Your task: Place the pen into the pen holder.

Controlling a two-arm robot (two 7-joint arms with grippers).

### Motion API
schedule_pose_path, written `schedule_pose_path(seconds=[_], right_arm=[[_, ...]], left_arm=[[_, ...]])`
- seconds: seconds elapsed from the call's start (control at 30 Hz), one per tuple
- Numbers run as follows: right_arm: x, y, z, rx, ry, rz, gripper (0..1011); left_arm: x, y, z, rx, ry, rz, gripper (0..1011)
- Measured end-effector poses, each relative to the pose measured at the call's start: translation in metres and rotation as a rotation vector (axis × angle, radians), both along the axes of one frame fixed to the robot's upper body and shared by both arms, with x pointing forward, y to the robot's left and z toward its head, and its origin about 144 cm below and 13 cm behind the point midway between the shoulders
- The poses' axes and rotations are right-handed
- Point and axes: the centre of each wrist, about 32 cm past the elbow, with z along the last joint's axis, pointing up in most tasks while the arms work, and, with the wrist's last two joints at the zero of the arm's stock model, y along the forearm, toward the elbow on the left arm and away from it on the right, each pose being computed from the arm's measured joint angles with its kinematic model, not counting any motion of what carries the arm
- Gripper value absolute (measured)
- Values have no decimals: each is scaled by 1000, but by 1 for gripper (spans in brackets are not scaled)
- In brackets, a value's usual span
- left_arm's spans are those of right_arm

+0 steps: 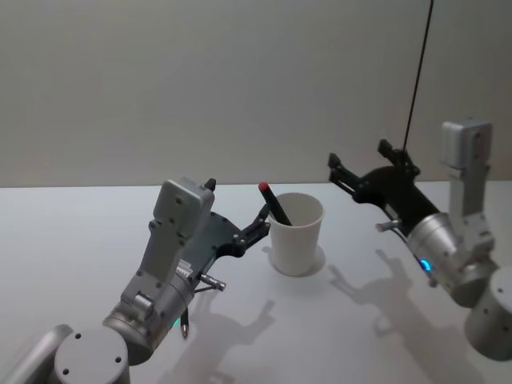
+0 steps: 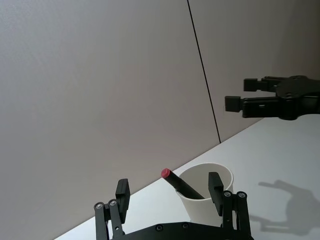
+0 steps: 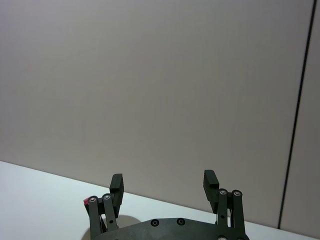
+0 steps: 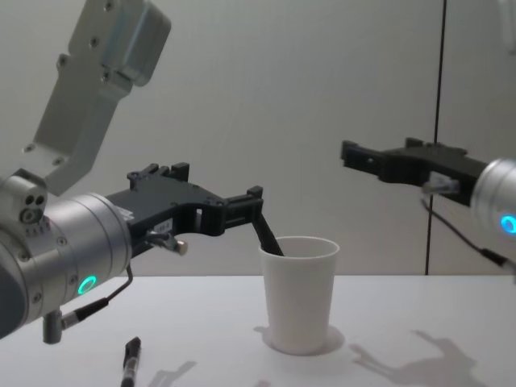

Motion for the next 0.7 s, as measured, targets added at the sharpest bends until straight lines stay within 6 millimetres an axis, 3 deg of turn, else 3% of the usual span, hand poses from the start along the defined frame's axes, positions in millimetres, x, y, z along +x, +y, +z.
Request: schedule_pose_path(seconds=[0.7], right_arm=[[-50,-39,9,-35,174,-112,1002]], left_arm=[[0,0,0,0,0,0,1004]])
